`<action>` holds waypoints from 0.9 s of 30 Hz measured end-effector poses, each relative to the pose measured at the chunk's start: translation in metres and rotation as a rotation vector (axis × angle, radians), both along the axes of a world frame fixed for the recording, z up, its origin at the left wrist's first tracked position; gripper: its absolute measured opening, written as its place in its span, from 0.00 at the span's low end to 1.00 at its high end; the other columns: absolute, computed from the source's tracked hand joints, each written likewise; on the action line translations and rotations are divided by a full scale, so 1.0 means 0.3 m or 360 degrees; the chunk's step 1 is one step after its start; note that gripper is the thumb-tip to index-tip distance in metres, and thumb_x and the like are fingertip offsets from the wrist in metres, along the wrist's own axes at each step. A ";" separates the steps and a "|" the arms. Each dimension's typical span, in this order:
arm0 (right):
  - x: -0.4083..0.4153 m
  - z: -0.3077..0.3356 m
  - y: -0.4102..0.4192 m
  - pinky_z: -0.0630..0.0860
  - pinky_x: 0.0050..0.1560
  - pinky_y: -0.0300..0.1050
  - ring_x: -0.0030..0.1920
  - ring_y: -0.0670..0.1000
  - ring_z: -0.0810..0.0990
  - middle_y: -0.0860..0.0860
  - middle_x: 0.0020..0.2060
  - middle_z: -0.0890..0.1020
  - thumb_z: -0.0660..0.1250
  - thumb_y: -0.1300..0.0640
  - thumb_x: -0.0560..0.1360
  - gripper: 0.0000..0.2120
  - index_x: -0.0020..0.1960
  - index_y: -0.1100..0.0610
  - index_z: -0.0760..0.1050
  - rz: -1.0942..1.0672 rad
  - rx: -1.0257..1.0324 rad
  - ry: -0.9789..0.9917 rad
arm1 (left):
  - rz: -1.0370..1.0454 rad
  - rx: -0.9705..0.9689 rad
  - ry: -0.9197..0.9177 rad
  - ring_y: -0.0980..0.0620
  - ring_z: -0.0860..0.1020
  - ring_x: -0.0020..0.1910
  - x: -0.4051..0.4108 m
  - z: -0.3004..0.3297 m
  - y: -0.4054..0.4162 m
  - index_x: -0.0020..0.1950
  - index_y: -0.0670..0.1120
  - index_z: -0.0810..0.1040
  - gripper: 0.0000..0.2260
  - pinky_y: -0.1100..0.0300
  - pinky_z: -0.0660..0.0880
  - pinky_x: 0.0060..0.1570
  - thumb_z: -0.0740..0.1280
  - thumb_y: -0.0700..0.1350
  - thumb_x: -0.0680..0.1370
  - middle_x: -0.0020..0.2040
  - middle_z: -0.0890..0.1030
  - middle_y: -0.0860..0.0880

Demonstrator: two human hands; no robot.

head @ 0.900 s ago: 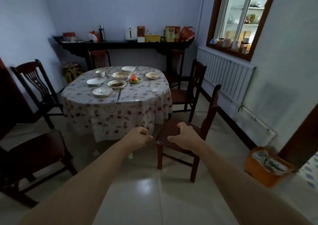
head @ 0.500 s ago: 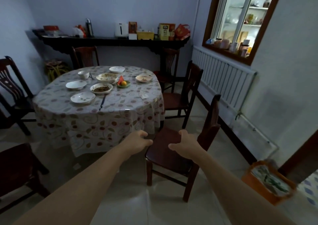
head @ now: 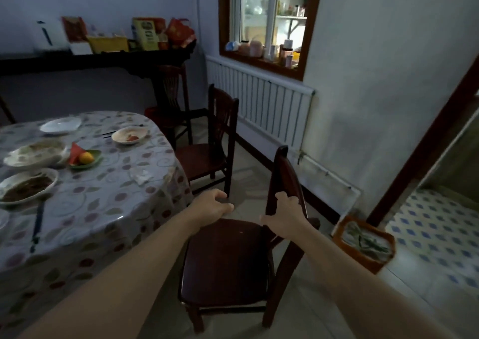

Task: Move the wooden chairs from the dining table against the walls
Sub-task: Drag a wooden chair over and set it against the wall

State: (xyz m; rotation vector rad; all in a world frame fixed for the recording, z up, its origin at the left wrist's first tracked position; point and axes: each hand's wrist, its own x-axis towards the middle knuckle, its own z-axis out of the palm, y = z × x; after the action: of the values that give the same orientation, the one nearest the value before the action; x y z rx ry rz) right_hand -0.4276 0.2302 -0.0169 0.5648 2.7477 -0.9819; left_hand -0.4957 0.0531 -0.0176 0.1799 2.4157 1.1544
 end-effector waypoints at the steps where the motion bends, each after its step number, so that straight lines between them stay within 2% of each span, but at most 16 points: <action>1: -0.023 -0.006 0.018 0.69 0.66 0.52 0.70 0.62 0.62 0.59 0.71 0.58 0.66 0.53 0.75 0.34 0.75 0.55 0.53 -0.0034 0.0018 -0.0019 | -0.0037 -0.0013 -0.0015 0.47 0.75 0.63 -0.028 -0.011 0.024 0.71 0.44 0.68 0.23 0.54 0.72 0.65 0.67 0.47 0.78 0.68 0.72 0.45; 5: -0.138 -0.038 0.110 0.70 0.66 0.53 0.69 0.61 0.63 0.60 0.70 0.59 0.67 0.53 0.75 0.33 0.74 0.58 0.55 -0.0158 0.0015 -0.0049 | -0.0155 -0.0011 -0.0032 0.47 0.74 0.65 -0.163 -0.044 0.150 0.71 0.44 0.68 0.23 0.53 0.72 0.65 0.67 0.48 0.78 0.69 0.71 0.45; 9: -0.262 -0.085 0.236 0.69 0.68 0.53 0.70 0.61 0.62 0.60 0.70 0.59 0.67 0.53 0.75 0.36 0.75 0.58 0.52 -0.0225 -0.0013 -0.0066 | -0.0215 -0.0048 -0.0029 0.47 0.73 0.66 -0.300 -0.074 0.303 0.72 0.45 0.67 0.25 0.54 0.70 0.67 0.67 0.49 0.77 0.70 0.71 0.46; 12: -0.349 -0.119 0.323 0.69 0.67 0.54 0.69 0.61 0.63 0.60 0.69 0.61 0.68 0.53 0.74 0.34 0.74 0.59 0.55 -0.0277 -0.0004 -0.0081 | -0.0266 -0.0080 -0.0010 0.48 0.71 0.67 -0.389 -0.099 0.425 0.73 0.44 0.66 0.24 0.60 0.69 0.61 0.66 0.47 0.78 0.71 0.70 0.46; 16: -0.438 -0.183 0.386 0.67 0.68 0.53 0.68 0.62 0.63 0.61 0.67 0.63 0.67 0.53 0.75 0.31 0.71 0.61 0.57 -0.0300 0.0010 -0.0196 | -0.0439 -0.0130 0.0000 0.48 0.71 0.67 -0.475 -0.143 0.559 0.73 0.43 0.65 0.23 0.60 0.69 0.59 0.65 0.44 0.79 0.70 0.70 0.45; 19: -0.472 -0.239 0.405 0.71 0.61 0.49 0.65 0.60 0.68 0.60 0.65 0.66 0.66 0.53 0.75 0.28 0.69 0.60 0.60 -0.0333 -0.0021 -0.0313 | -0.0698 -0.0303 0.0195 0.48 0.70 0.69 -0.534 -0.198 0.630 0.75 0.47 0.62 0.27 0.58 0.69 0.63 0.67 0.42 0.77 0.72 0.68 0.45; 21: -0.488 -0.273 0.420 0.73 0.54 0.48 0.61 0.58 0.72 0.58 0.62 0.69 0.66 0.52 0.75 0.23 0.66 0.58 0.63 -0.0406 -0.0012 -0.0360 | -0.0900 -0.0444 0.0412 0.48 0.65 0.73 -0.576 -0.236 0.679 0.76 0.49 0.59 0.31 0.55 0.66 0.69 0.68 0.42 0.76 0.75 0.63 0.47; 24: -0.513 -0.308 0.426 0.75 0.44 0.48 0.52 0.57 0.79 0.55 0.53 0.78 0.65 0.50 0.74 0.15 0.56 0.56 0.69 -0.0574 -0.0035 -0.0361 | -0.1288 -0.0731 0.0827 0.47 0.55 0.77 -0.635 -0.271 0.755 0.76 0.51 0.59 0.32 0.48 0.58 0.74 0.69 0.43 0.74 0.78 0.57 0.48; 27: -0.541 -0.325 0.413 0.72 0.39 0.45 0.48 0.56 0.81 0.54 0.48 0.80 0.64 0.54 0.75 0.08 0.52 0.55 0.71 -0.0720 -0.0078 -0.0268 | -0.1612 -0.0933 0.1075 0.47 0.54 0.77 -0.676 -0.278 0.821 0.72 0.50 0.65 0.27 0.42 0.52 0.75 0.68 0.41 0.74 0.75 0.62 0.48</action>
State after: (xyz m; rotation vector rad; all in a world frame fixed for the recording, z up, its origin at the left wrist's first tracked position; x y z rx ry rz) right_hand -0.5900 0.3542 -0.1143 1.2354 2.4887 -1.0259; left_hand -0.6984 0.2994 -0.1009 1.5547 2.4529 -0.1110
